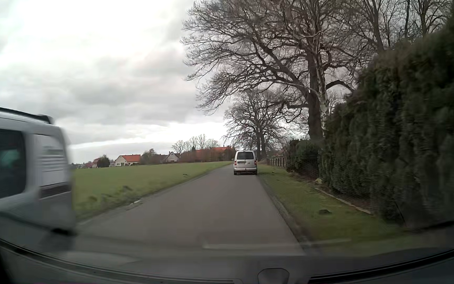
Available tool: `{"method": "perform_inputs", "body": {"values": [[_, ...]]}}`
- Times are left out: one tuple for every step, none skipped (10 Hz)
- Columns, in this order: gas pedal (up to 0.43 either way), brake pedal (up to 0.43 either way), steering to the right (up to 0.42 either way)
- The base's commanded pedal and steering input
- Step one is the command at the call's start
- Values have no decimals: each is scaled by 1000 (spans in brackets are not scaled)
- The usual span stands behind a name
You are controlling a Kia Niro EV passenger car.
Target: Follow the waypoints while adhering to traffic rules and regulations
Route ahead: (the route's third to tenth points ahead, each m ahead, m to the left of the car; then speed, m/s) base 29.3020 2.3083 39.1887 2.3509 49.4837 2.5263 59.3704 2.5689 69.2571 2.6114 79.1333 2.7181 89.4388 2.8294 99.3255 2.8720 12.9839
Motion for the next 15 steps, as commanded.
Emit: {"method": "perform_inputs", "body": {"values": [[189, 0, -17], [189, 0, -17], [189, 0, -15], [189, 0, -11], [189, 0, -10], [177, 0, -9], [177, 0, -9], [169, 0, -9], [157, 0, -7], [150, 0, -5], [138, 0, -5], [110, 0, -4], [79, 0, -2], [79, 0, 0], [87, 0, 4]]}}
